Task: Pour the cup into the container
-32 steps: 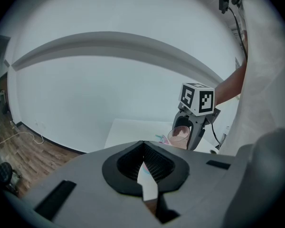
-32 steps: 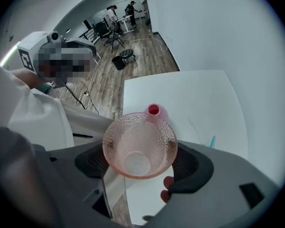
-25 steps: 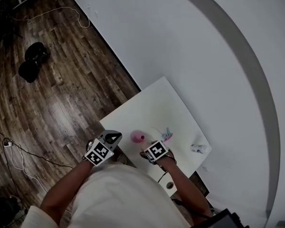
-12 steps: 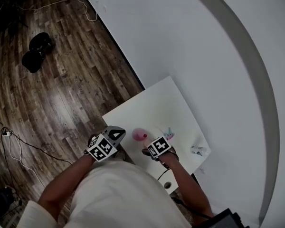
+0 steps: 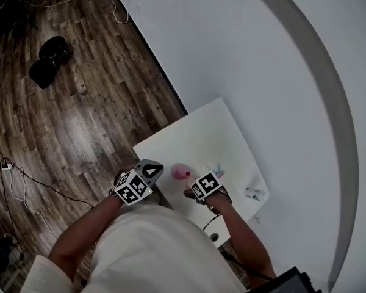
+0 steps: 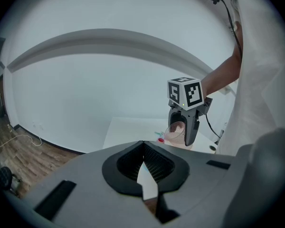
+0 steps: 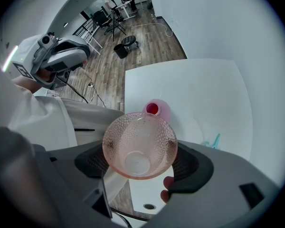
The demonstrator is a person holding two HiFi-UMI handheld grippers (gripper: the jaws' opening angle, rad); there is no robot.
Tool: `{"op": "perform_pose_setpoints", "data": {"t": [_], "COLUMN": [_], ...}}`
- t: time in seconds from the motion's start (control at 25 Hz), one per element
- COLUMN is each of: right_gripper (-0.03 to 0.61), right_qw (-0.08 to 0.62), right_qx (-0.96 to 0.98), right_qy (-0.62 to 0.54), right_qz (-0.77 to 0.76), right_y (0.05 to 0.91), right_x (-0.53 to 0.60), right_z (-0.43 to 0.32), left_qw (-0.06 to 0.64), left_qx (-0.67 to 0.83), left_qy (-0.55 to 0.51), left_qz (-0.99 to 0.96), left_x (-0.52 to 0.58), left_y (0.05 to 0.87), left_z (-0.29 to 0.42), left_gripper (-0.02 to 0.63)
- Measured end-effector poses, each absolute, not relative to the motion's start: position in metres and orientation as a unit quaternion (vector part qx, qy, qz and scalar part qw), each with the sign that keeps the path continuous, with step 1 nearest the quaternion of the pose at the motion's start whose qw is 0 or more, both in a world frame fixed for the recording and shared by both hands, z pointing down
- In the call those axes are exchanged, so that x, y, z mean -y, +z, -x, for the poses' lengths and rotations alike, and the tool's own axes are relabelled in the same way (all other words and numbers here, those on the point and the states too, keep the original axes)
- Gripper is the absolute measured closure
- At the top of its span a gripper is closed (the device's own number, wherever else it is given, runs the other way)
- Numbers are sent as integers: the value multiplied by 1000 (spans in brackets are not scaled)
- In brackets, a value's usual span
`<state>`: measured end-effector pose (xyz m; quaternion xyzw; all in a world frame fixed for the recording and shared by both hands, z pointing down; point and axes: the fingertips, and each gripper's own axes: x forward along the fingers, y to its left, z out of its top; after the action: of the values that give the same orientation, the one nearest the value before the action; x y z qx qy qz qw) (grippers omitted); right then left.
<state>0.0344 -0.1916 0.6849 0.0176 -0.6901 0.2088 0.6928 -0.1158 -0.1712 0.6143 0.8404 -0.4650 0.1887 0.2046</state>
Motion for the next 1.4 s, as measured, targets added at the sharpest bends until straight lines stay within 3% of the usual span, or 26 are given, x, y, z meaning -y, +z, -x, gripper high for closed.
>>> {"op": "perform_pose_setpoints", "data": {"t": [1.4], "right_gripper": [196], "right_qw": [727], "right_qx": [651], "right_qy": [219], "right_qz": [9], "right_y": [691], "right_x": [195], "right_z": [-33], "left_qw": [216], "left_qx": [463], "left_qy": [191], "left_qz": [-838], "left_x": [160], "left_y": [629], "left_z": [120], "left_gripper": [603]}}
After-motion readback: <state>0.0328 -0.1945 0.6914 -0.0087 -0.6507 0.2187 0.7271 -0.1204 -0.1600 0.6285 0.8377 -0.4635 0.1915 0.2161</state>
